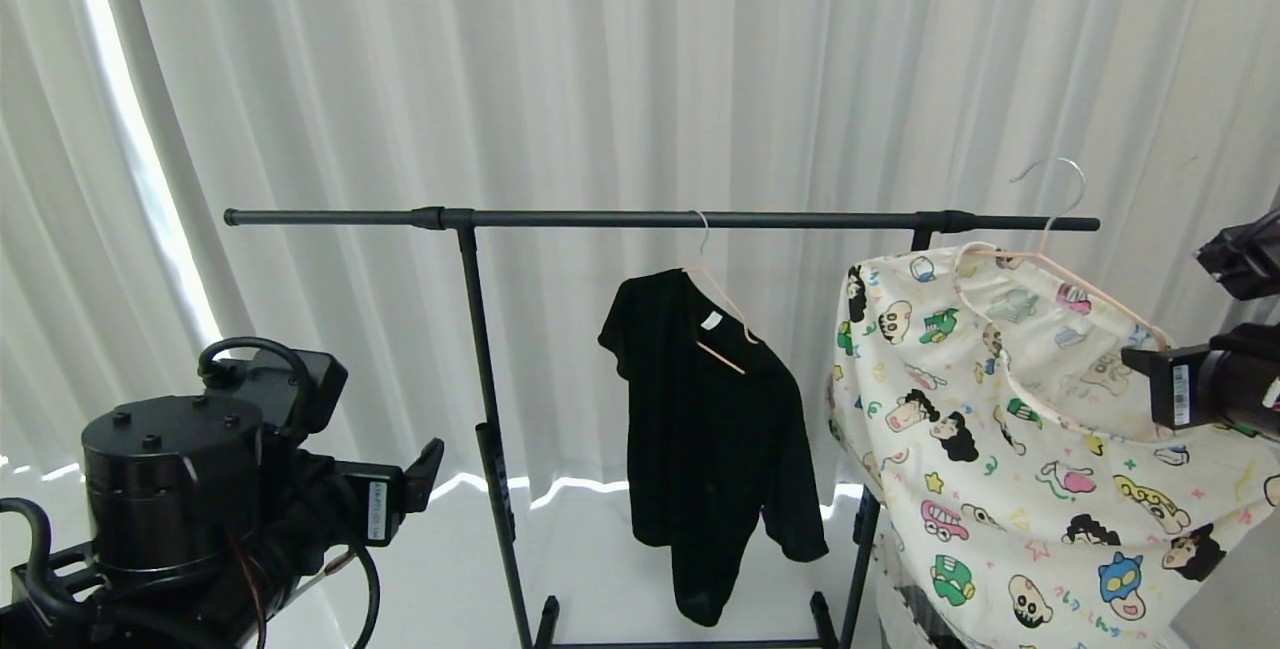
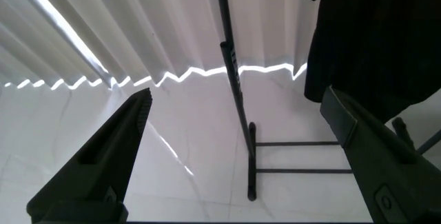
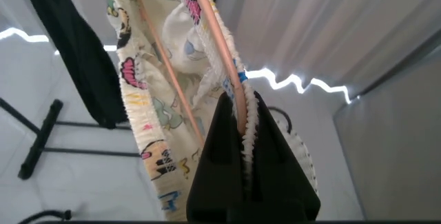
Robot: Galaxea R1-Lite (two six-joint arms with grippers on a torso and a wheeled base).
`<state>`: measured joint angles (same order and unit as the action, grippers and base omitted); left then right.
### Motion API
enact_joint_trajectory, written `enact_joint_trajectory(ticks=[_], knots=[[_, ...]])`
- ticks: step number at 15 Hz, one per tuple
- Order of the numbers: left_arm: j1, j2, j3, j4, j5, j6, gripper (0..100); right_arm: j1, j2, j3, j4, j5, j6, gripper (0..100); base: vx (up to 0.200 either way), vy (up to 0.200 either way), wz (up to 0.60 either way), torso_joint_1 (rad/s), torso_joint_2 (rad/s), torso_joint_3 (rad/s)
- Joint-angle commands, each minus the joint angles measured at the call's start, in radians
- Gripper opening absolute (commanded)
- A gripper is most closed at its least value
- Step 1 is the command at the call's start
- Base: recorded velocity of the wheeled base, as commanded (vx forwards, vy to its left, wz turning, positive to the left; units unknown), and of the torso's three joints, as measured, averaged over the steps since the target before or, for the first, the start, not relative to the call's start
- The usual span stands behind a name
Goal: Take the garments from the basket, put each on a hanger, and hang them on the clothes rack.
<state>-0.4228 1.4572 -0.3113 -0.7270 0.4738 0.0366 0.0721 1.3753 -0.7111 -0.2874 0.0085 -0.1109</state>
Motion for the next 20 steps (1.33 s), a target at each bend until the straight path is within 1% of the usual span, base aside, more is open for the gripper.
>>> enact_joint_trajectory(ticks=[1,4,14,16,20], knots=[[-0.021,-0.015,0.0,0.0,0.002,0.0,100,0.014,0.054,-0.045,0.001,-0.001,-0.001,0,0.2,0.0,0.0,-0.007,0.0,0.012],[-0.024,-0.015,-0.003,0.0,0.002,0.002,100,0.017,0.064,-0.062,0.002,-0.001,-0.003,0,0.2,0.0,0.0,0.01,0.01,0.002],[-0.024,-0.014,-0.006,0.0,0.002,0.002,100,0.046,0.097,-0.051,0.007,-0.005,-0.006,0,0.2,0.0,0.0,0.002,0.0,0.001],[-0.024,-0.012,-0.006,0.0,0.002,0.0,100,0.058,0.1,-0.041,0.031,-0.018,-0.006,0,0.0,0.0,0.0,0.0,0.0,0.0],[-0.025,-0.011,-0.005,0.0,0.002,0.0,100,0.09,0.099,0.002,0.031,-0.027,-0.004,0,0.0,0.0,0.0,0.0,0.0,0.0]])
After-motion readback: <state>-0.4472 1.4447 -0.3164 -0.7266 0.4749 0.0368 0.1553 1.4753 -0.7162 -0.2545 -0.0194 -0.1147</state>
